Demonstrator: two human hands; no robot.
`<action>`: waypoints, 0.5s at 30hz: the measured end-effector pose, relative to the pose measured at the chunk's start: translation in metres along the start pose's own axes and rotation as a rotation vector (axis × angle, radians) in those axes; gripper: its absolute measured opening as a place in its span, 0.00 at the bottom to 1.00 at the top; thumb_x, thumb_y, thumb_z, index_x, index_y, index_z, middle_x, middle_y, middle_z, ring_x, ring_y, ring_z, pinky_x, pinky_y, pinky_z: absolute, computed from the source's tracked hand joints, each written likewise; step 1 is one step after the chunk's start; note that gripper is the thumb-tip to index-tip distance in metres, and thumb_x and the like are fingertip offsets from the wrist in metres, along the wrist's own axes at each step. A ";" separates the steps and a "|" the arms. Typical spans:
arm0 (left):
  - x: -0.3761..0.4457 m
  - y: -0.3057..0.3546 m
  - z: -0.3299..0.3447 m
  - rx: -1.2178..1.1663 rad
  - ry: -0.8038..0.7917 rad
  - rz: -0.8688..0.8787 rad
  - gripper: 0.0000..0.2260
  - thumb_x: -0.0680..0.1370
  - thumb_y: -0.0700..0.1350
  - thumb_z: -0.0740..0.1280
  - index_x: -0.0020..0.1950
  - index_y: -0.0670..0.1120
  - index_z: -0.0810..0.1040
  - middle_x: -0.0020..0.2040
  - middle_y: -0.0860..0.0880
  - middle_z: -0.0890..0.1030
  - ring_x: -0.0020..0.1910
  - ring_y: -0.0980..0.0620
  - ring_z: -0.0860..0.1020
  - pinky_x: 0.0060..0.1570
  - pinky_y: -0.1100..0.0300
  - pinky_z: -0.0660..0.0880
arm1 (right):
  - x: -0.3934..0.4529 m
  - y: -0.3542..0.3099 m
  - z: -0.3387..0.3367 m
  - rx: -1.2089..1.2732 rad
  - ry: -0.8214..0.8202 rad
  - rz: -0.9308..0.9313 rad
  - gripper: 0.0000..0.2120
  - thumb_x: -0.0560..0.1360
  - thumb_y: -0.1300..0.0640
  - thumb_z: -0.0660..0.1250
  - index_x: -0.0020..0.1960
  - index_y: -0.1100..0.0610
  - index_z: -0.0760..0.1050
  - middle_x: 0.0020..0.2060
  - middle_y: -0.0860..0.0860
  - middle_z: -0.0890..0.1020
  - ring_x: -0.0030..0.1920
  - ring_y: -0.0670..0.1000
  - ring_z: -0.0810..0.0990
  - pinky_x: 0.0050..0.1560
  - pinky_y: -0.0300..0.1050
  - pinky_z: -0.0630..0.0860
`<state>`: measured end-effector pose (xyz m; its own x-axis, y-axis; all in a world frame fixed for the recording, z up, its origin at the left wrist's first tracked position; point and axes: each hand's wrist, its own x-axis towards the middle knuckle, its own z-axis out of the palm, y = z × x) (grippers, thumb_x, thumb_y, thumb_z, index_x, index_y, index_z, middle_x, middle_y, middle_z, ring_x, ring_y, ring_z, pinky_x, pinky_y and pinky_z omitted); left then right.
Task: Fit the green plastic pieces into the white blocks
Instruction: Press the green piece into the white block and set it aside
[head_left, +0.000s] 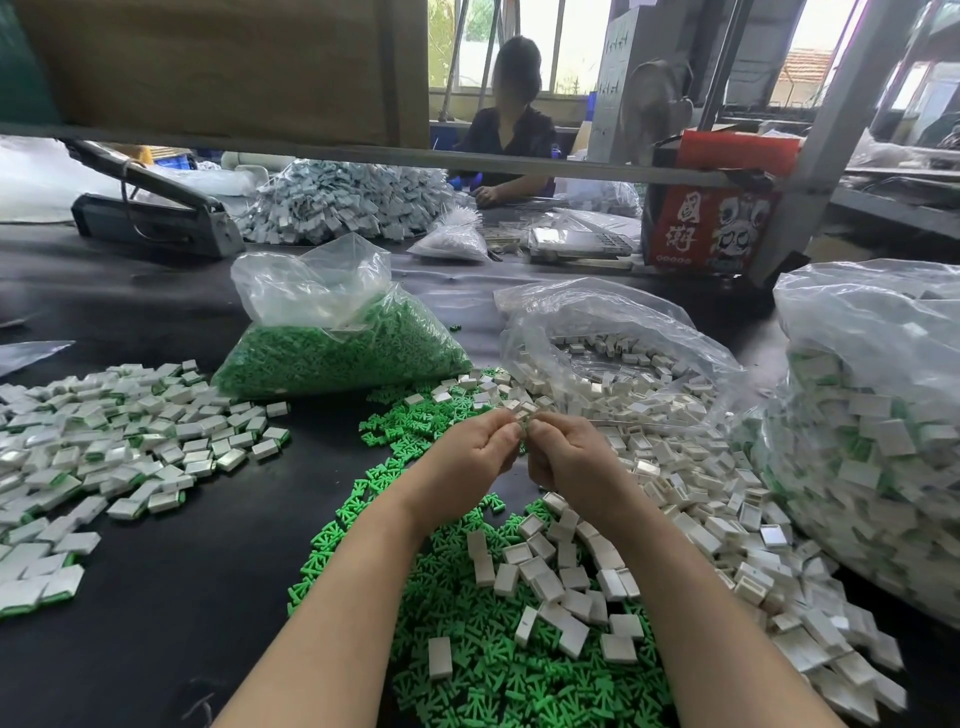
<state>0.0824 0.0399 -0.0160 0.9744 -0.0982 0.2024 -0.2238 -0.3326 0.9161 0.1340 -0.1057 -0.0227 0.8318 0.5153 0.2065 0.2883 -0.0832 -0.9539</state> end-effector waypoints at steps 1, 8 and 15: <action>0.000 0.000 -0.001 -0.004 -0.007 0.000 0.10 0.83 0.44 0.57 0.44 0.48 0.73 0.32 0.55 0.69 0.30 0.59 0.66 0.31 0.66 0.65 | 0.000 0.000 0.000 0.003 -0.005 0.000 0.21 0.79 0.61 0.56 0.29 0.49 0.71 0.22 0.44 0.68 0.24 0.44 0.64 0.26 0.38 0.62; 0.000 -0.004 -0.002 0.001 -0.007 0.021 0.10 0.78 0.51 0.59 0.38 0.53 0.72 0.29 0.58 0.70 0.30 0.58 0.67 0.30 0.66 0.66 | 0.000 -0.002 -0.001 -0.012 -0.042 0.048 0.15 0.81 0.65 0.56 0.37 0.59 0.71 0.23 0.44 0.71 0.26 0.43 0.67 0.29 0.40 0.64; 0.005 -0.006 0.003 0.028 0.066 0.043 0.13 0.78 0.51 0.58 0.36 0.48 0.72 0.27 0.57 0.73 0.29 0.56 0.69 0.33 0.60 0.68 | -0.003 -0.004 0.000 -0.312 0.076 -0.057 0.14 0.81 0.58 0.57 0.38 0.52 0.72 0.25 0.43 0.73 0.28 0.43 0.69 0.34 0.45 0.66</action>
<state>0.0885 0.0384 -0.0218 0.9629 -0.0515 0.2650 -0.2656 -0.3554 0.8962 0.1306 -0.1066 -0.0195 0.8395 0.4629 0.2845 0.4573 -0.3191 -0.8301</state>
